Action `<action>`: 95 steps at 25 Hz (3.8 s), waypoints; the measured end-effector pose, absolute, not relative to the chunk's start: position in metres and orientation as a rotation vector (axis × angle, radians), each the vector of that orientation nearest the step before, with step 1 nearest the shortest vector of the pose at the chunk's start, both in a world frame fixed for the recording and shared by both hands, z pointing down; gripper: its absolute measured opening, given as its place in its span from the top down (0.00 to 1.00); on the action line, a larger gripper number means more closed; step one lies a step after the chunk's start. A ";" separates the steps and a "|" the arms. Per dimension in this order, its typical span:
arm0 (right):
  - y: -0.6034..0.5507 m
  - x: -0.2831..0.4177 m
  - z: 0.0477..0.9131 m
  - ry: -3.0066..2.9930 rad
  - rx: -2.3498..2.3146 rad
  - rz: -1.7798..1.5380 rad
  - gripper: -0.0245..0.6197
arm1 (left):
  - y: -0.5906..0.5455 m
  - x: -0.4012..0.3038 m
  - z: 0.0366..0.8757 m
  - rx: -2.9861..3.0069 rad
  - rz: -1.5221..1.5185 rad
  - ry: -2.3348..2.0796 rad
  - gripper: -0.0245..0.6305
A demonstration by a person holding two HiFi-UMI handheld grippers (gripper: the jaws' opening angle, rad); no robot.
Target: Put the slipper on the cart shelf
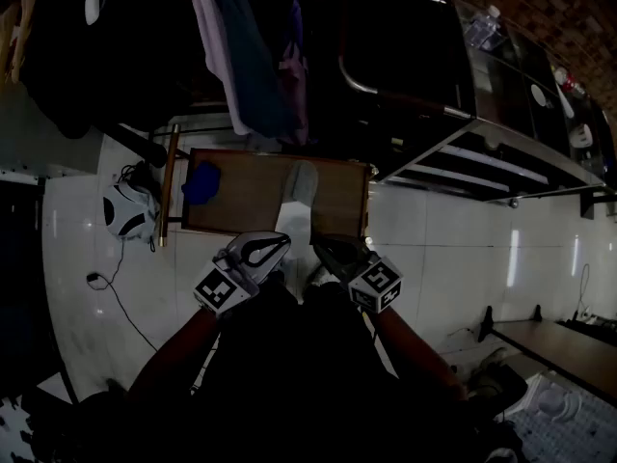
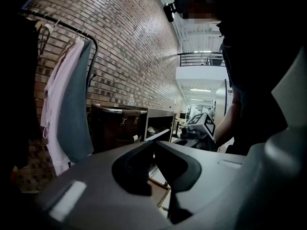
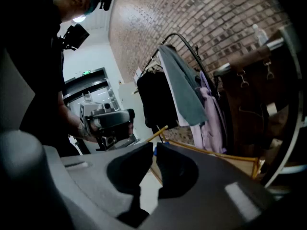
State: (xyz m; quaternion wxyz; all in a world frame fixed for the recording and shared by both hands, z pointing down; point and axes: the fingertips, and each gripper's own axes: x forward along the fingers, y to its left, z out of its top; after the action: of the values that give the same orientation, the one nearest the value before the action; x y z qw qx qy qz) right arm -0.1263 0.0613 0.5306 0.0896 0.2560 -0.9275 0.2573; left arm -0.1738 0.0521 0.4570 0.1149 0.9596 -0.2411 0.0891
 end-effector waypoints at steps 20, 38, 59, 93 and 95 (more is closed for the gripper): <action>0.047 -0.139 0.812 -1.984 0.875 1.601 0.63 | -0.002 -0.238 0.507 2.821 0.269 -0.517 0.94; 0.041 -0.160 0.814 -1.965 0.873 1.880 0.85 | 0.008 -0.286 0.523 2.721 0.276 -0.607 0.94; 0.022 -0.121 0.567 -2.573 1.021 1.230 0.86 | 0.016 -0.240 0.450 2.821 0.105 -0.615 0.94; 0.015 -0.112 0.388 -2.970 1.129 0.390 0.86 | 0.030 -0.204 0.405 2.898 0.157 -0.733 0.96; 0.016 -0.111 0.389 -2.965 1.126 0.391 0.86 | 0.031 -0.204 0.408 2.897 0.150 -0.721 0.96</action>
State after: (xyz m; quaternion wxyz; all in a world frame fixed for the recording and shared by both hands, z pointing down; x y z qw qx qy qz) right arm -0.1114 0.0165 0.3885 -0.0269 0.3522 -0.9275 0.1223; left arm -0.2040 0.0312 0.4076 0.0761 0.9664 -0.2405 0.0500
